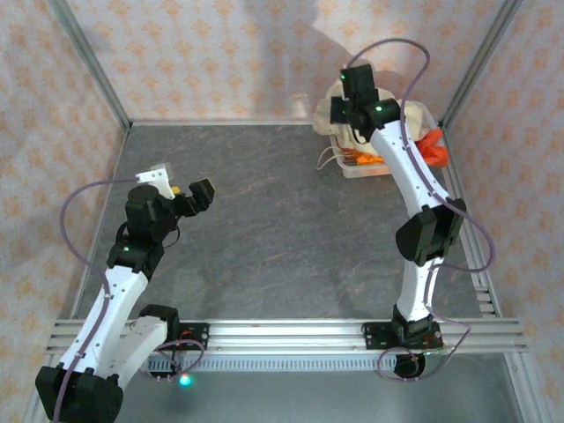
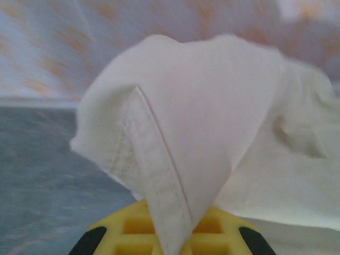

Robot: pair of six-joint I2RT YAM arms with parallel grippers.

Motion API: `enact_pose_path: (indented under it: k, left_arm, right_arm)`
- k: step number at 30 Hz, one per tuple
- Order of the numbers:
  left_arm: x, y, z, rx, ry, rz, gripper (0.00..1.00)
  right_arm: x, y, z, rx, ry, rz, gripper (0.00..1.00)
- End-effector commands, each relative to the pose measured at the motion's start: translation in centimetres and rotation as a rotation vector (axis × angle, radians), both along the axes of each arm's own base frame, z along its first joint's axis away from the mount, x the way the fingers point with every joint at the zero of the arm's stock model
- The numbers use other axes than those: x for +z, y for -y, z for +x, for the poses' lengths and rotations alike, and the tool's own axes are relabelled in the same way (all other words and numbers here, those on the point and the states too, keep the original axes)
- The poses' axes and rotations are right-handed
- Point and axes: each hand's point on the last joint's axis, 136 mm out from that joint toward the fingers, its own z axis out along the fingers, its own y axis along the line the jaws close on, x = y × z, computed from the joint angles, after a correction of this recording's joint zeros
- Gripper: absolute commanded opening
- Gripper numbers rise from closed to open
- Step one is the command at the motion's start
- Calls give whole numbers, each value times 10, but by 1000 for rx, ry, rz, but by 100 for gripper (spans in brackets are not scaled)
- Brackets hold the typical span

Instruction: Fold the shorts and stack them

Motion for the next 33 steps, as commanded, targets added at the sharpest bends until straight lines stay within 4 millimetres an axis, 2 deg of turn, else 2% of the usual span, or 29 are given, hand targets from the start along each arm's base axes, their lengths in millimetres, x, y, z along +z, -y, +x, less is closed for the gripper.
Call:
enact_pose_path:
  k: [1,6,9,11,13,15,18,21,24,27,30,33]
  left_arm:
    - [33,5,7,-15,83,-39,100]
    - [55,6,12,-20,124,-47,100]
    - [74,5,10,-17,162,-49,100]
    - [88,5,7,-15,194,-52,100]
    - [101,4,3,-13,222,-58,100]
    - [111,4,-1,-12,237,-62,100]
    - [118,3,-7,-9,250,-66,100]
    - [117,1,-10,0,255,-72,100]
    - [109,2,-9,-2,233,-81,100]
    - [98,4,-5,-8,198,-88,100]
    - [90,8,-3,-23,175,-95,100]
    - [81,10,-1,-32,157,-98,100]
  right_arm:
    - [81,-33,-39,111,134,22,0]
    - [137,-81,-72,262,223,84,0]
    - [167,-93,-86,308,301,184,0]
    - [174,-94,-89,317,316,214,0]
    - [169,-92,-88,308,312,197,0]
    - [147,-88,-82,288,256,130,0]
    - [108,-79,-76,266,134,54,10]
    - [83,-64,-70,224,48,26,18]
    - [77,-52,-70,196,24,-3,46]
    - [87,-32,-75,154,40,-43,72]
    - [99,-12,-86,140,50,-104,83]
    - [104,7,-100,139,34,-186,87]
